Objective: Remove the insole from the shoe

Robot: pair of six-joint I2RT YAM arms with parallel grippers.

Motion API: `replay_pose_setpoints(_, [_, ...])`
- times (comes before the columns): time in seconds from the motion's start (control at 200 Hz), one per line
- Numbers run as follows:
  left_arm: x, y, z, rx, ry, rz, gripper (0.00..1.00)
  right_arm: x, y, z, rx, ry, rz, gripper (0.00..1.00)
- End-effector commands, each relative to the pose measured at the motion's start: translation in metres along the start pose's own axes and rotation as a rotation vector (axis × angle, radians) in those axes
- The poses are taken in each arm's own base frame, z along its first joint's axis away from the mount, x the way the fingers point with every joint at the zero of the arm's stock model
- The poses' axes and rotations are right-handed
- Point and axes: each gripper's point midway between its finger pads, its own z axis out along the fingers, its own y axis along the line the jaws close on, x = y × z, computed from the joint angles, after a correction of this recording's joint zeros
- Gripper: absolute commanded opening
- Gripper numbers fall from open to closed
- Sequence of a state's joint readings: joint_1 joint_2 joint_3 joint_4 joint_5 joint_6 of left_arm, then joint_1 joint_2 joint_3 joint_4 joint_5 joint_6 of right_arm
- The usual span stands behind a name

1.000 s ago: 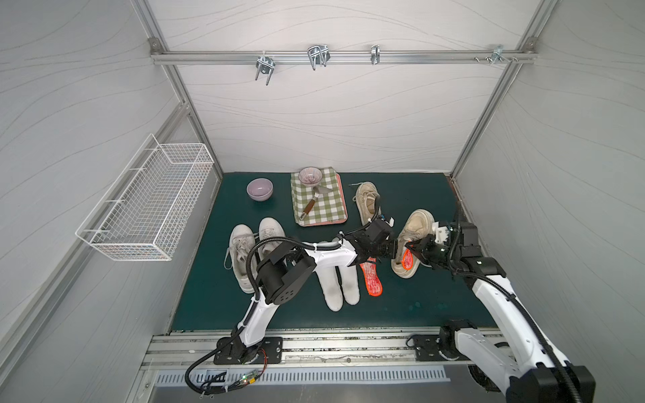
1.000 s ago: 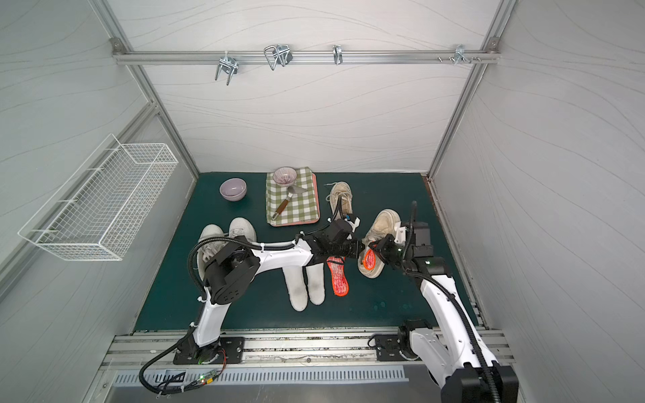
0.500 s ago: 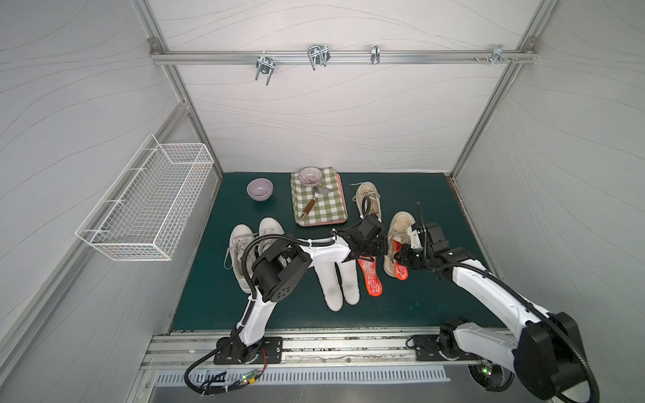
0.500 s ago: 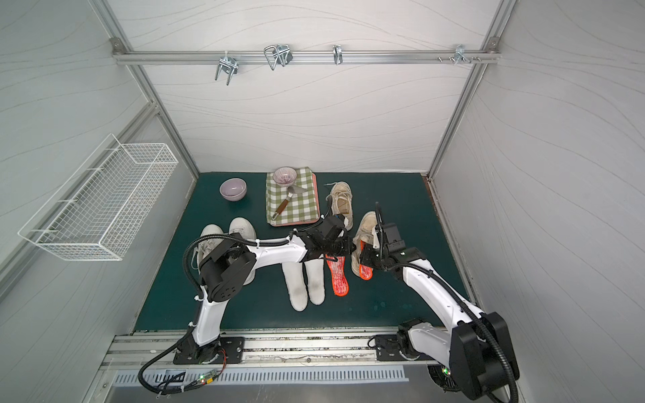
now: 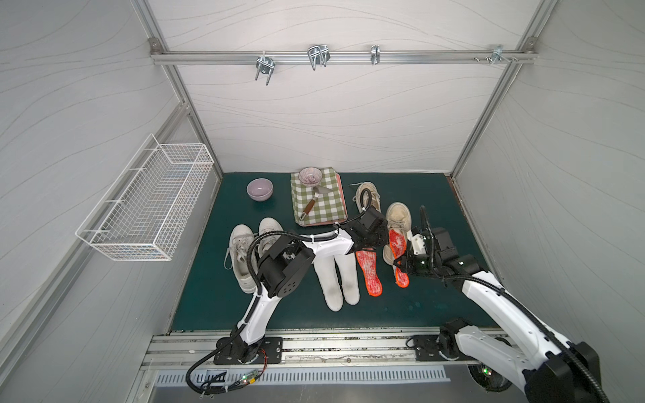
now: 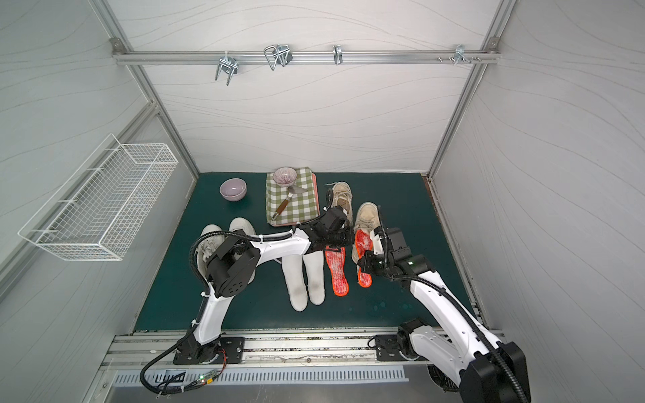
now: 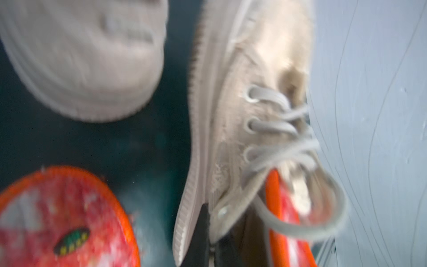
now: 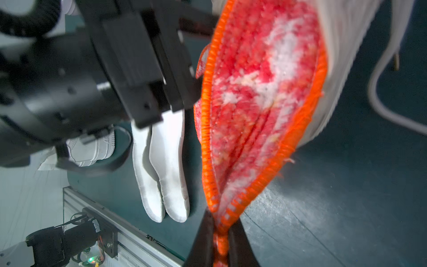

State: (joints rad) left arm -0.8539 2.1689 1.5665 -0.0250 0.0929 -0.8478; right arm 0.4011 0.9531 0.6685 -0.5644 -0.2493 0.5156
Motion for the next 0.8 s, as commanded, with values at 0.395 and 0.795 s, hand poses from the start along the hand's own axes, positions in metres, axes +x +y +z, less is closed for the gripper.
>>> replay_pose_setpoints(0.395, [-0.091, -0.080, 0.015, 0.127, -0.178, 0.131, 0.00, -0.020, -0.015, -0.082, 0.154, -0.255, -0.022, 0.00])
replay_pose_setpoints(0.795, [-0.122, -0.069, 0.039, 0.129, -0.190, 0.304, 0.00, 0.003, -0.026, -0.052, 0.117, -0.176, 0.056, 0.00])
